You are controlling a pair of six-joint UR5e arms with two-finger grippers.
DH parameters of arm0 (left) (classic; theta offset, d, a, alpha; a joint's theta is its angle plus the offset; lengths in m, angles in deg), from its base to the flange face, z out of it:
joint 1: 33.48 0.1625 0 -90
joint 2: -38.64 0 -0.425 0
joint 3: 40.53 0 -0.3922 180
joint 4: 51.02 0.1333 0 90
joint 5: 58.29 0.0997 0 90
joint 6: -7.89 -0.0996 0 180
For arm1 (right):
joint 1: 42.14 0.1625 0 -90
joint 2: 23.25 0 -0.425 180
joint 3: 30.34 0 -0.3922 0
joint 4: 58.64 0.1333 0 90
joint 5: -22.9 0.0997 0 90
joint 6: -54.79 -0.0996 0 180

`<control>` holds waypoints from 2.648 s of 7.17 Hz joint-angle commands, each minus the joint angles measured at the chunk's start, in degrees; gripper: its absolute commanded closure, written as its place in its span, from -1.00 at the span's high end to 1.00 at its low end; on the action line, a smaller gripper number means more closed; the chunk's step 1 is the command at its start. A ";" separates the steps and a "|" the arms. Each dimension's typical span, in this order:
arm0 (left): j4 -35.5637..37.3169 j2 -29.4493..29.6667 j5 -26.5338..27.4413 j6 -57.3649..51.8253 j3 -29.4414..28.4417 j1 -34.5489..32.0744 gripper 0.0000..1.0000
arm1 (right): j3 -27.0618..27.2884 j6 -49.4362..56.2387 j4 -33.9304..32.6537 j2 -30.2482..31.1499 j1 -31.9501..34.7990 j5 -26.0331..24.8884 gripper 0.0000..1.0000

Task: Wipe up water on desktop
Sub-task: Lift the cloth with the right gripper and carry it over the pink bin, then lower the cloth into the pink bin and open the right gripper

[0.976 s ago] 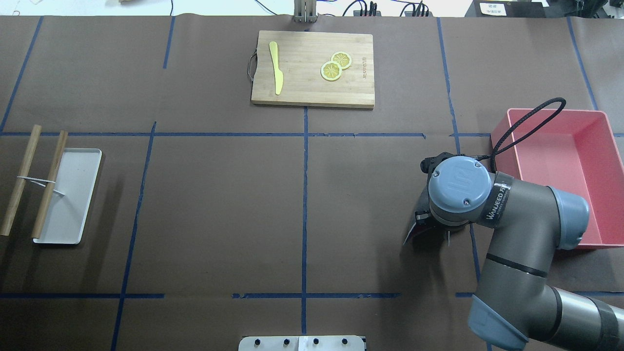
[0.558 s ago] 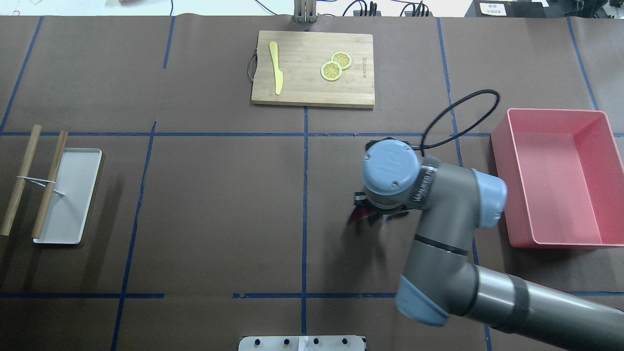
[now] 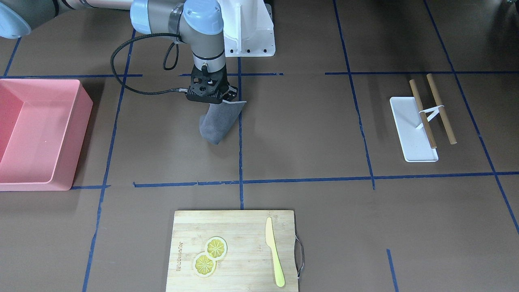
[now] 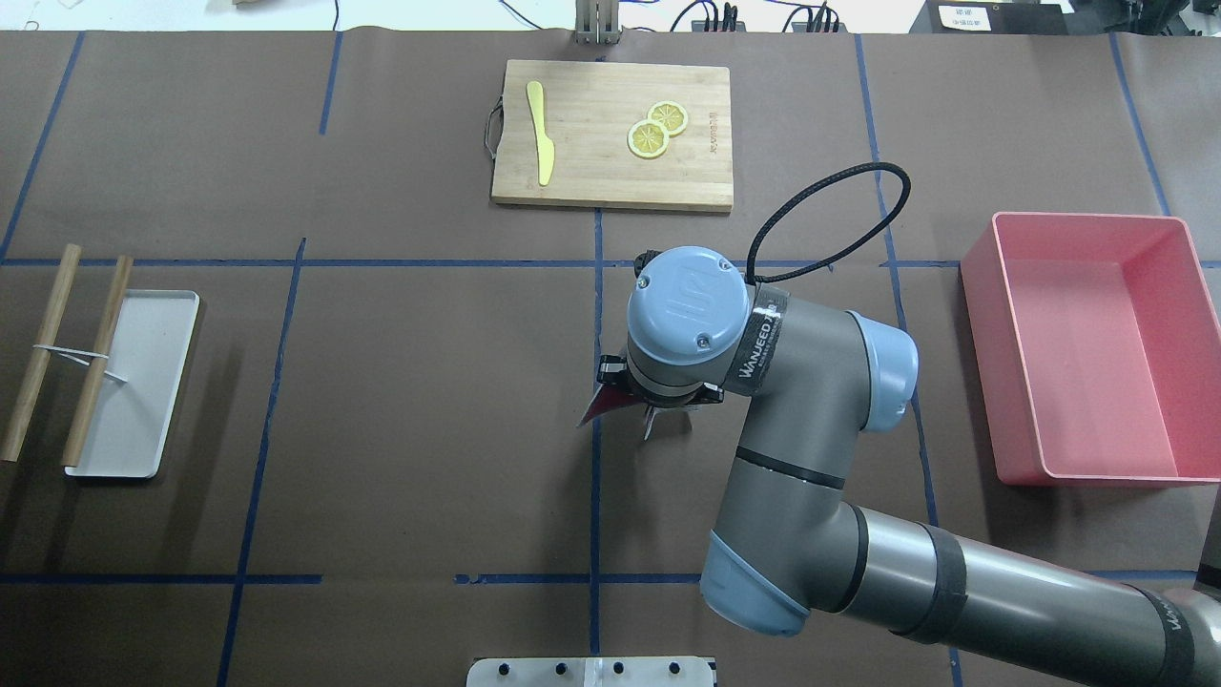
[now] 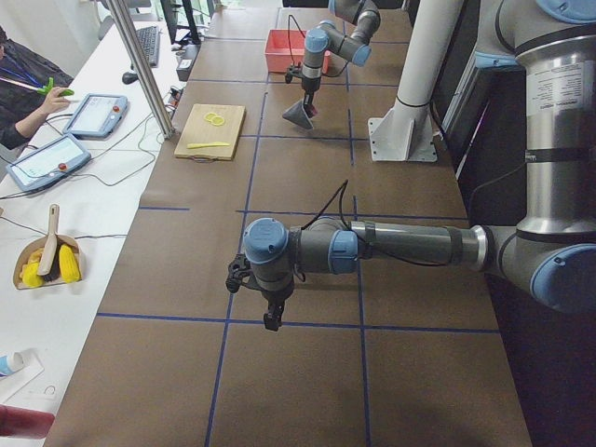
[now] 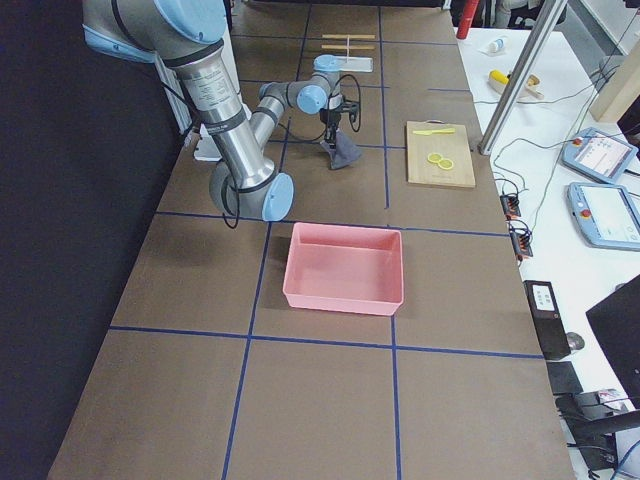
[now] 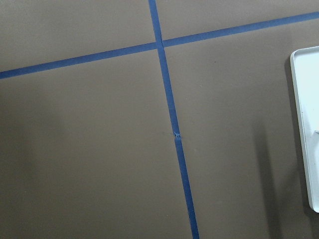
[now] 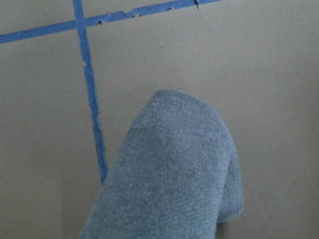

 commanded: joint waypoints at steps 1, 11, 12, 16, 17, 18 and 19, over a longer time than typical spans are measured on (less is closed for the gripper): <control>0.00 -0.03 0.00 0.00 -0.05 0.00 1.00 | 6.53 4.71 -6.76 1.62 4.79 5.25 -1.00; -0.35 -0.03 -0.26 -0.09 -0.23 0.00 1.00 | 26.10 58.36 -10.50 45.32 44.11 24.98 -1.00; -0.35 -0.03 -0.26 -0.09 -0.23 0.00 1.00 | 24.78 58.10 -7.89 45.32 44.11 24.98 -1.00; -0.35 -0.03 -0.26 -0.09 -0.14 0.00 1.00 | 24.15 57.66 -6.98 45.32 44.46 25.07 1.00; -0.35 -0.03 -0.26 -0.09 -0.14 0.00 1.00 | 24.15 57.66 -6.98 45.32 44.55 25.07 1.00; -0.35 -0.03 -0.26 -0.09 -0.14 0.00 1.00 | 24.15 57.66 -6.98 45.32 44.55 25.07 1.00; -0.35 -0.03 -0.26 -0.09 -0.14 0.00 1.00 | 24.15 57.75 -6.98 45.32 44.64 25.07 1.00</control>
